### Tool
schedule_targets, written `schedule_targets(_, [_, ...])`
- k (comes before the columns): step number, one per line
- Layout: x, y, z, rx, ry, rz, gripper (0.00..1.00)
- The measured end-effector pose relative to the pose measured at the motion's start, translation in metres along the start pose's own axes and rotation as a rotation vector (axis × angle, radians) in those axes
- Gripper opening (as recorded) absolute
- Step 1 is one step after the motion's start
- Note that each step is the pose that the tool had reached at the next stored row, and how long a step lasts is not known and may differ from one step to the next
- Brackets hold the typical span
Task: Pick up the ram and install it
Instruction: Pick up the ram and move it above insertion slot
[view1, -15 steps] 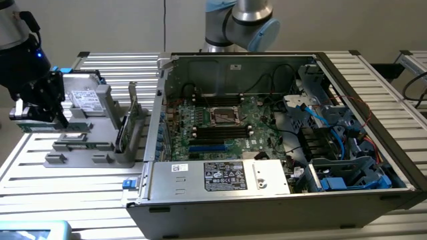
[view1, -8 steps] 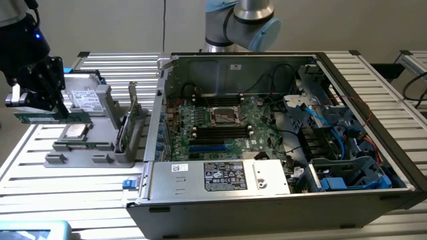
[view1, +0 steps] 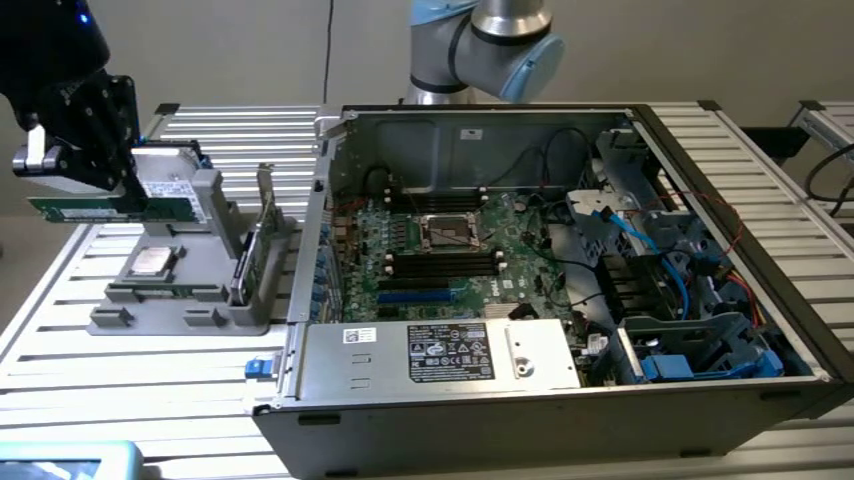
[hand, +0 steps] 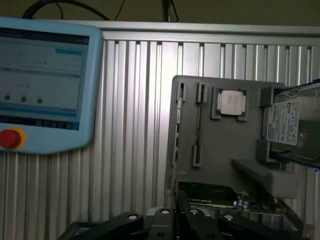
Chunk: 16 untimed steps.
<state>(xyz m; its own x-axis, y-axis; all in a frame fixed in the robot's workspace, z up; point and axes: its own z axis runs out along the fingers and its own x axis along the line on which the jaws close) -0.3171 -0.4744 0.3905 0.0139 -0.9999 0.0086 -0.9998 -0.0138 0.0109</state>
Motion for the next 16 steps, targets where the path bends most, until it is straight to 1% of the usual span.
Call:
schedule_targets(2, [0.001, -0.0087, -0.0062, -0.0004, -0.0012, 0.0, 0.14])
schedule_targets(4, [0.001, -0.0178, -0.0093, -0.0004, -0.0029, 0.0, 0.14])
schedule_targets(7, [0.001, -0.0315, -0.0105, -0.0004, -0.0049, 0.0, 0.14])
schedule_targets(12, [0.001, -0.0544, -0.0108, -0.0003, -0.0052, -0.003, 0.14])
schedule_targets(16, [0.002, -0.0726, -0.0112, -0.0027, -0.0053, -0.003, 0.14])
